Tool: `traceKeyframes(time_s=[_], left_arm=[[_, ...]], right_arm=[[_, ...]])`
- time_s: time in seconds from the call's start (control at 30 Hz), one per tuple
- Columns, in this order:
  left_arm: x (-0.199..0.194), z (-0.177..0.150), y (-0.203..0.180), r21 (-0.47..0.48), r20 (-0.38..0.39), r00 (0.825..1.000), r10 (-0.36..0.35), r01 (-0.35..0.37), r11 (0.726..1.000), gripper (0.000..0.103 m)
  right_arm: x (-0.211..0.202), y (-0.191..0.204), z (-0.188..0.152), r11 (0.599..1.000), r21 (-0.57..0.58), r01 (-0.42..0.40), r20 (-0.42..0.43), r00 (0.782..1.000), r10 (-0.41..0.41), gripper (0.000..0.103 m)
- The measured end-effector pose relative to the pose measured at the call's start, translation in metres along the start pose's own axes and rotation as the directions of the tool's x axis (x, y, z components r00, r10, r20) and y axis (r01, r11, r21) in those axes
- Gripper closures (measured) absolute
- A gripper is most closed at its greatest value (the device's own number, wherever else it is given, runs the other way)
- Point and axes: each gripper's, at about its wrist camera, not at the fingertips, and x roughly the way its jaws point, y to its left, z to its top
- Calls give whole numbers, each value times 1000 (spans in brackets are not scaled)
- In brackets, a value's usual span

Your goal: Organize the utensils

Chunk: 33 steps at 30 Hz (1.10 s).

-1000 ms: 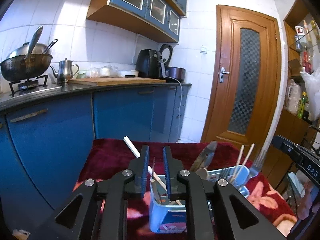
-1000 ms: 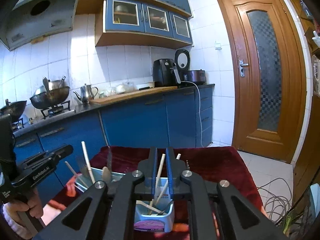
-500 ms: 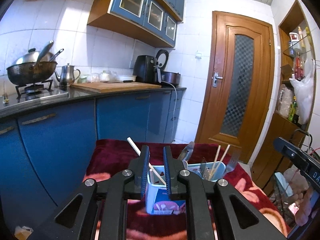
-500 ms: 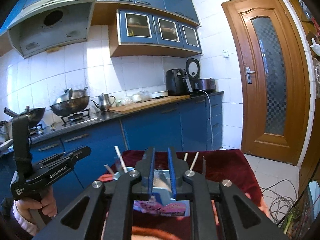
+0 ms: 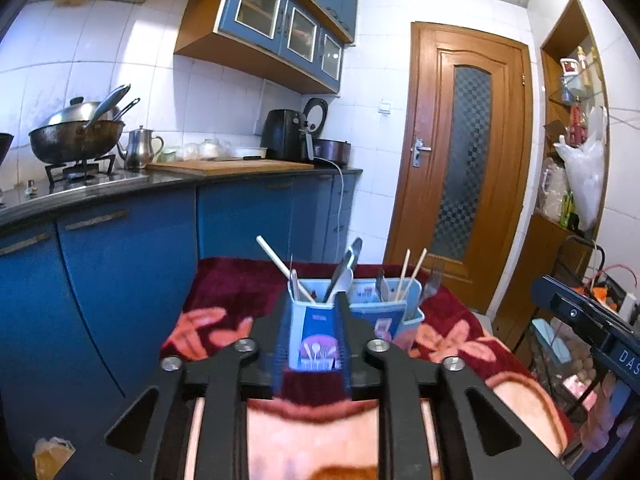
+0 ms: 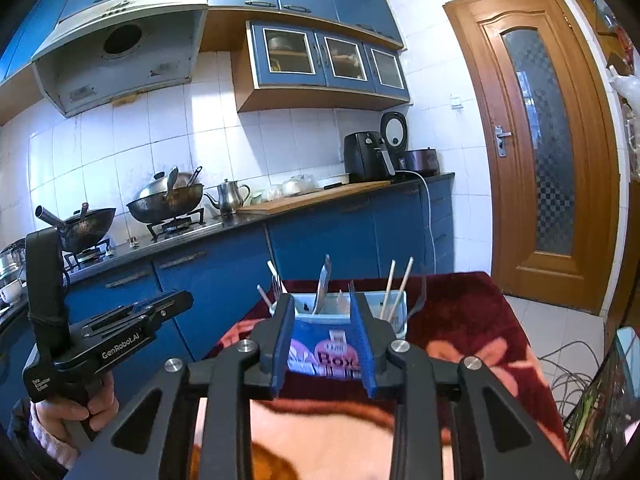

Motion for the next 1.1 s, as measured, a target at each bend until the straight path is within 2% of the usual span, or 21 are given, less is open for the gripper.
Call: traceKeyframes(time_s=[0.07, 0.17, 0.23, 0.4, 0.63, 0.8, 0.9, 1.1], left_arm=[[-4, -8, -2, 17, 5, 1000, 7, -7, 1000, 73], [-8, -24, -5, 33, -2, 1000, -1, 1, 999, 61], [-8, -38, -6, 34, -26, 999, -28, 29, 999, 48], [0, -69, -8, 42, -80, 997, -4, 8, 999, 42], [9, -93, -1, 29, -67, 994, 88, -86, 996, 40], [17, -111, 4, 21, -65, 989, 131, -130, 991, 39], [21, -118, 5, 22, -55, 986, 155, -154, 988, 33], [23, -124, 7, 9, -41, 984, 175, -174, 985, 33]], right_arm=[[-4, 0, -10, 1000, 4, 3, -4, 1000, -3, 63], [-7, 3, -24, 1000, -3, 18, -14, 1000, -18, 59], [-8, 4, -35, 1000, -10, 23, -22, 999, -23, 53], [-6, 4, -63, 999, -5, 34, -44, 998, -34, 41], [0, -3, -97, 994, -24, 104, -63, 992, -105, 26], [8, -15, -118, 991, -11, 132, -94, 987, -132, 21], [10, -21, -126, 986, -13, 166, -83, 983, -166, 18], [12, -33, -135, 983, 20, 184, -74, 980, -182, 17]])
